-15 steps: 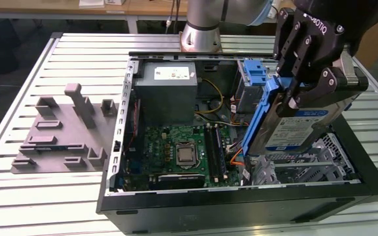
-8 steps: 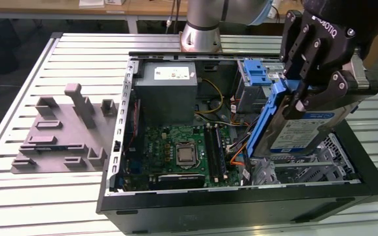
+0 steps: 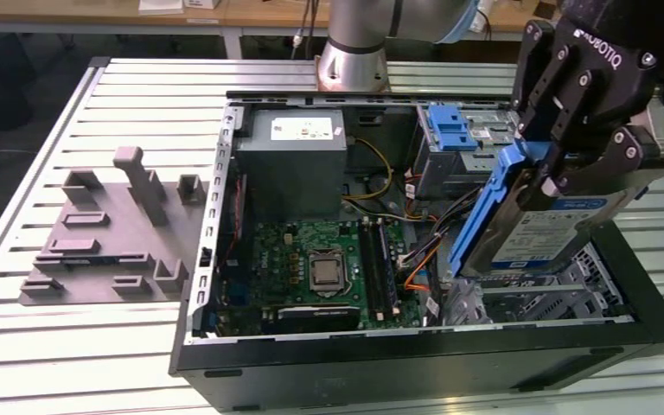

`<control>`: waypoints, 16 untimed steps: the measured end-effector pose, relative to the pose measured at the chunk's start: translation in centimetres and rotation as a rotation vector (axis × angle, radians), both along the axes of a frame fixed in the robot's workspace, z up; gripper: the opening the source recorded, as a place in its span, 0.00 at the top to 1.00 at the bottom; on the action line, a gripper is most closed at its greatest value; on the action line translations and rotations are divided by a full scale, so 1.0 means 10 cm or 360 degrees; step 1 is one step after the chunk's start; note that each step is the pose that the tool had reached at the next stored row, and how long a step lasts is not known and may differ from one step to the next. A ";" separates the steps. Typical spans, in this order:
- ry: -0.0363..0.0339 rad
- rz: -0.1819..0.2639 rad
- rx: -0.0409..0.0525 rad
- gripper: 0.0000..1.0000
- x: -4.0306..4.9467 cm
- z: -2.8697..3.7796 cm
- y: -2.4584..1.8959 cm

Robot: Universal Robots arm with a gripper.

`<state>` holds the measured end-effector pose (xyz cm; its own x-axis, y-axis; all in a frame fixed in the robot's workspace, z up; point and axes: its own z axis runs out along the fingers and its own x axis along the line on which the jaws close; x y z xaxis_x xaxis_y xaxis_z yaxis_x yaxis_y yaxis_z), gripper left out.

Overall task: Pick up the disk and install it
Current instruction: 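Insert the disk into the insertion slot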

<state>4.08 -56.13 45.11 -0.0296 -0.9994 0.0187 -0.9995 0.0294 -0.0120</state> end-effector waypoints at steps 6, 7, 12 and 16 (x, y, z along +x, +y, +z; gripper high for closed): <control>0.0000 0.0000 0.0000 0.64 0.109 -0.012 0.000; 0.0000 0.0000 0.0000 0.64 0.119 -0.012 0.001; 0.0000 0.0000 0.0001 0.64 0.140 -0.021 0.000; 0.0001 0.0000 0.0000 0.64 0.216 -0.041 0.000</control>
